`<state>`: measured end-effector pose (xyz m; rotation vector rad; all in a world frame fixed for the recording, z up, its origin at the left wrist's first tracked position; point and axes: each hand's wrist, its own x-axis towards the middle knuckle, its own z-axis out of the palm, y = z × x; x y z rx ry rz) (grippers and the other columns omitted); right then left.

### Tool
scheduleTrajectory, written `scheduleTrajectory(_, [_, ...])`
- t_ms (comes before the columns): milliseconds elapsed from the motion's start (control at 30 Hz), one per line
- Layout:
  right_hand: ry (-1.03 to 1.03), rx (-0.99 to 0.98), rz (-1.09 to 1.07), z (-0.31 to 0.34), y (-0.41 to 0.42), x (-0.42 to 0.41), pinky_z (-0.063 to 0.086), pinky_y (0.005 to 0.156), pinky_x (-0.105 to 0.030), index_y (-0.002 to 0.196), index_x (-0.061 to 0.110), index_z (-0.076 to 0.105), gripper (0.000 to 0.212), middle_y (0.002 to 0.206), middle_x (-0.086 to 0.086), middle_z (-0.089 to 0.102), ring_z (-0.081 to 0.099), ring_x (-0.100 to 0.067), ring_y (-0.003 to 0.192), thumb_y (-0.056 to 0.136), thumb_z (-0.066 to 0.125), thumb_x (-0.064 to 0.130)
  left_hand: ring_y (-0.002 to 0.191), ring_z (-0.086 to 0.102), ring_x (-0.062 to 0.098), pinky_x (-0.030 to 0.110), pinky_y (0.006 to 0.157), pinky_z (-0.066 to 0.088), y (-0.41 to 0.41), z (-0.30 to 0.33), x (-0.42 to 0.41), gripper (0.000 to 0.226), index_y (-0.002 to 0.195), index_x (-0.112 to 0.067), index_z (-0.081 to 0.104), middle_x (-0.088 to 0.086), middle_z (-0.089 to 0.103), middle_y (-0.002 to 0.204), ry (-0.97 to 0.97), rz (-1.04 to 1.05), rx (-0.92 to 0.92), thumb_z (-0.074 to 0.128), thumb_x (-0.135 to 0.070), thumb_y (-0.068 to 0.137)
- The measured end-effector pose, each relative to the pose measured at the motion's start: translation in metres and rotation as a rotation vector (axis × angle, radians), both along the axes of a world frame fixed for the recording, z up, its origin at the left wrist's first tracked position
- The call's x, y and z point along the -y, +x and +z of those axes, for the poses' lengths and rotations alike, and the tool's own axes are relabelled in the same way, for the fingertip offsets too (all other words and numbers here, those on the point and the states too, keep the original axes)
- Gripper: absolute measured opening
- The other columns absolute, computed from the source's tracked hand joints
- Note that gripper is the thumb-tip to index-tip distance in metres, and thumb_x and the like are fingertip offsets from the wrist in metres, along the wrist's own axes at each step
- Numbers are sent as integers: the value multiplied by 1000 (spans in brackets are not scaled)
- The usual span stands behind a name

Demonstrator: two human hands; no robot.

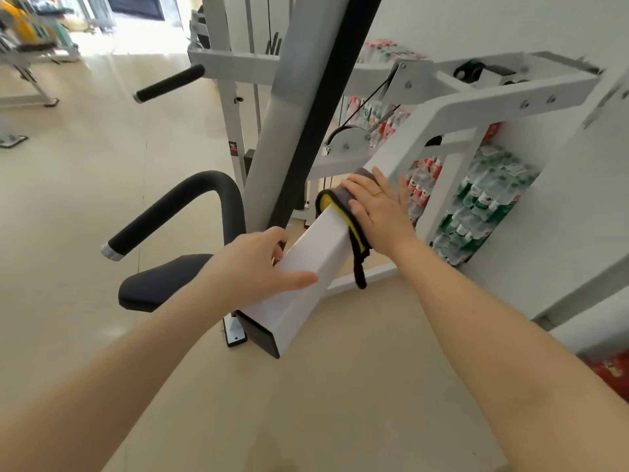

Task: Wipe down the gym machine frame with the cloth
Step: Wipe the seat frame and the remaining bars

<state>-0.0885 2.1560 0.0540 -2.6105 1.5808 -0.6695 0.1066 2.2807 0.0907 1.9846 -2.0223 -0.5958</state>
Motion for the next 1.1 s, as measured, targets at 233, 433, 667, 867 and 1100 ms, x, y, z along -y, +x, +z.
scheduleTrajectory(233, [132,399,-52,-2,34,-23,1,115,-28,139,8,40,48,150,-4,32,11,-19,143,94,29,17,90,49,6,21,76,41,1,0,35,82,136,-30,34,-10,53,123,-3,-180,-52,61,-66,67])
scheduleTrajectory(433, [238,572,-169,-12,49,-30,-8,108,-23,145,9,27,49,157,-4,11,-6,-20,144,97,32,9,94,46,6,18,79,39,-2,-4,50,81,139,-23,33,-2,52,128,-8,-279,-42,65,-55,72])
scheduleTrajectory(667, [426,625,-217,18,32,12,-5,114,-36,145,14,30,46,158,-1,-5,-12,-19,143,100,33,13,91,49,8,20,77,41,0,-9,50,84,141,-25,29,-5,52,127,-4,-278,-44,64,-57,71])
scheduleTrajectory(867, [570,557,87,14,-4,-47,4,115,-29,141,27,35,77,157,9,5,0,-5,142,78,43,-17,107,42,8,21,86,36,4,-10,47,96,136,-23,30,-4,37,133,-175,-274,-155,62,-66,57])
scheduleTrajectory(1100, [773,1323,-442,-17,57,-63,34,108,-43,143,25,30,50,142,-5,42,42,-21,127,98,32,46,130,38,19,29,101,28,-26,4,76,60,145,-26,24,0,37,145,98,-230,-427,35,-52,92])
